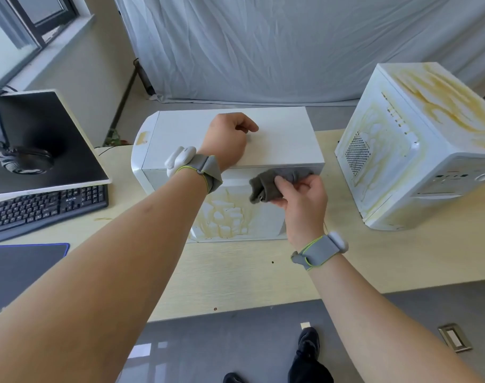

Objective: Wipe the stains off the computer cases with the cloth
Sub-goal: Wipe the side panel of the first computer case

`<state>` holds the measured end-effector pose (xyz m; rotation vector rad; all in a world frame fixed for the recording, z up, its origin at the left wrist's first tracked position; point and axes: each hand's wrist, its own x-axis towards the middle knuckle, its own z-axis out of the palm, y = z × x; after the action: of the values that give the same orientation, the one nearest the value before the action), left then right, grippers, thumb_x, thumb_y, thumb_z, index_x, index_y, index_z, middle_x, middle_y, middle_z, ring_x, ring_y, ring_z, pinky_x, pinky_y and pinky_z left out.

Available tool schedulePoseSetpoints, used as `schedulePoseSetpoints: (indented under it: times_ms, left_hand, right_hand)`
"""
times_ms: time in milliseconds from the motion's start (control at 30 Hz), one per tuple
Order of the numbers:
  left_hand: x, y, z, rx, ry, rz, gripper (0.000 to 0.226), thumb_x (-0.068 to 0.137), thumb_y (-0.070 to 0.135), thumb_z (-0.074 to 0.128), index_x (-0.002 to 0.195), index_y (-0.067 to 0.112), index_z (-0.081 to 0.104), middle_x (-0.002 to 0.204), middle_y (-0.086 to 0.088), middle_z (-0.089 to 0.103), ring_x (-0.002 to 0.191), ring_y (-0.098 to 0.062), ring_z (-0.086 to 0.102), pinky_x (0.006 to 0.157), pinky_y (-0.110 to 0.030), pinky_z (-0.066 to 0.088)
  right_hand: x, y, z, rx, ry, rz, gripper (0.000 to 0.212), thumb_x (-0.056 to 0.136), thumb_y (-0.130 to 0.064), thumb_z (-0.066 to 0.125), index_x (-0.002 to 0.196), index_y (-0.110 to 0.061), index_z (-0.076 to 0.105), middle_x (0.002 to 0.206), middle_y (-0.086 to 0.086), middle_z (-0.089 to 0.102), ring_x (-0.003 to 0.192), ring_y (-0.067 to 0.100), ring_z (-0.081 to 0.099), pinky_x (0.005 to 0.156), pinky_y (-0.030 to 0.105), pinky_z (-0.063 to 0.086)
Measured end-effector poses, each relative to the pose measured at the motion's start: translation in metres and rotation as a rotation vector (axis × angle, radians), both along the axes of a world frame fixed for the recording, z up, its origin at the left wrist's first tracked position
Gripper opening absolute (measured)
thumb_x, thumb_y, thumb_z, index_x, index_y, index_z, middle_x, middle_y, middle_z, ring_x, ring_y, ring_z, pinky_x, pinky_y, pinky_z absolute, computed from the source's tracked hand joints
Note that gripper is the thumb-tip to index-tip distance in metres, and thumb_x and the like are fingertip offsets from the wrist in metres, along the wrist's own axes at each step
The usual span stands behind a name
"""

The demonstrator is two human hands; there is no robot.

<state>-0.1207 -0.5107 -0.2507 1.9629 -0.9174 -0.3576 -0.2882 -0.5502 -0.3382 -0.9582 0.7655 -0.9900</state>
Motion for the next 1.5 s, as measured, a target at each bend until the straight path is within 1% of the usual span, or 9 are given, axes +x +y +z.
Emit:
schedulePoseSetpoints:
  times_ms: [233,400,567,867,1133,1233,1300,1400,1500]
  left_hand:
    - [-0.002,0.001,0.001,0.022,-0.011,-0.017,0.05,0.079,-0.01,0.039,0.104,0.015,0.075,0.102,-0.006,0.063,0.084,-0.019,0.056,0.067,-0.025,0.047]
    - [-0.001,0.001,0.001,0.023,0.003,-0.015,0.051,0.079,-0.009,0.037,0.102,0.016,0.075,0.104,-0.006,0.064,0.074,-0.013,0.055,0.056,-0.022,0.045]
    - [0.003,-0.001,0.0,-0.015,0.044,0.01,0.049,0.081,-0.009,0.041,0.1,0.018,0.076,0.102,-0.003,0.064,0.073,-0.008,0.055,0.052,-0.018,0.043]
    - [0.009,0.0,-0.001,-0.088,0.193,0.052,0.04,0.082,-0.007,0.049,0.089,0.022,0.076,0.097,-0.005,0.067,0.056,-0.008,0.047,0.05,-0.019,0.037]
    - [0.005,-0.004,-0.002,-0.095,0.239,0.076,0.034,0.083,-0.005,0.05,0.089,0.016,0.076,0.085,-0.006,0.066,0.04,-0.008,0.041,0.043,-0.016,0.034]
    - [0.004,-0.005,-0.004,-0.094,0.223,0.079,0.036,0.083,-0.005,0.049,0.086,0.018,0.076,0.085,-0.009,0.067,0.041,-0.009,0.041,0.044,-0.017,0.034]
    - [0.003,-0.008,-0.006,-0.076,0.201,0.095,0.037,0.082,-0.005,0.048,0.084,0.02,0.076,0.084,-0.009,0.067,0.044,-0.011,0.041,0.047,-0.019,0.035]
    - [0.006,-0.013,-0.009,-0.058,0.172,0.113,0.034,0.082,-0.003,0.05,0.087,0.02,0.076,0.083,-0.006,0.067,0.05,-0.016,0.044,0.052,-0.023,0.038]
    - [0.007,-0.013,-0.011,-0.082,0.156,0.159,0.032,0.083,-0.002,0.054,0.092,0.02,0.075,0.091,0.001,0.066,0.064,-0.018,0.055,0.057,-0.026,0.046]
  right_hand:
    - [-0.004,0.016,-0.063,0.13,0.294,0.069,0.022,0.081,0.001,0.075,0.1,-0.002,0.065,0.099,0.019,0.072,0.092,0.034,0.073,0.066,0.044,0.063]
    - [0.005,0.015,-0.064,0.31,0.383,0.035,0.009,0.082,0.003,0.071,0.081,-0.006,0.07,0.094,0.024,0.073,0.078,0.035,0.072,0.054,0.037,0.059]
    - [0.015,0.02,0.019,-0.04,0.217,-0.035,0.023,0.079,-0.009,0.08,0.093,-0.002,0.064,0.088,0.016,0.071,0.076,0.026,0.073,0.057,0.038,0.061]
    - [0.012,0.014,0.045,-0.333,0.511,0.129,0.028,0.07,-0.032,0.083,0.088,-0.021,0.065,0.074,0.0,0.073,0.07,0.019,0.072,0.066,0.046,0.062]
    - [-0.033,-0.032,0.006,-0.213,0.57,-0.018,0.023,0.07,-0.029,0.078,0.086,-0.021,0.065,0.076,0.0,0.073,0.074,0.022,0.072,0.067,0.049,0.062]
    - [-0.033,-0.03,-0.018,-0.044,0.541,0.031,0.005,0.073,-0.013,0.073,0.076,-0.017,0.07,0.07,0.002,0.073,0.069,0.026,0.072,0.065,0.045,0.063]
    - [-0.039,-0.032,-0.041,0.098,0.548,0.141,0.021,0.08,0.001,0.068,0.065,-0.012,0.072,0.068,0.012,0.072,0.066,0.034,0.068,0.062,0.044,0.061]
    - [-0.039,-0.033,-0.052,0.205,0.548,0.196,0.011,0.085,0.002,0.069,0.079,-0.006,0.072,0.091,0.026,0.073,0.08,0.039,0.072,0.07,0.051,0.063]
    - [-0.03,-0.035,-0.022,0.121,0.45,0.143,0.011,0.079,-0.003,0.074,0.088,0.0,0.068,0.088,0.021,0.073,0.084,0.039,0.072,0.066,0.051,0.063]
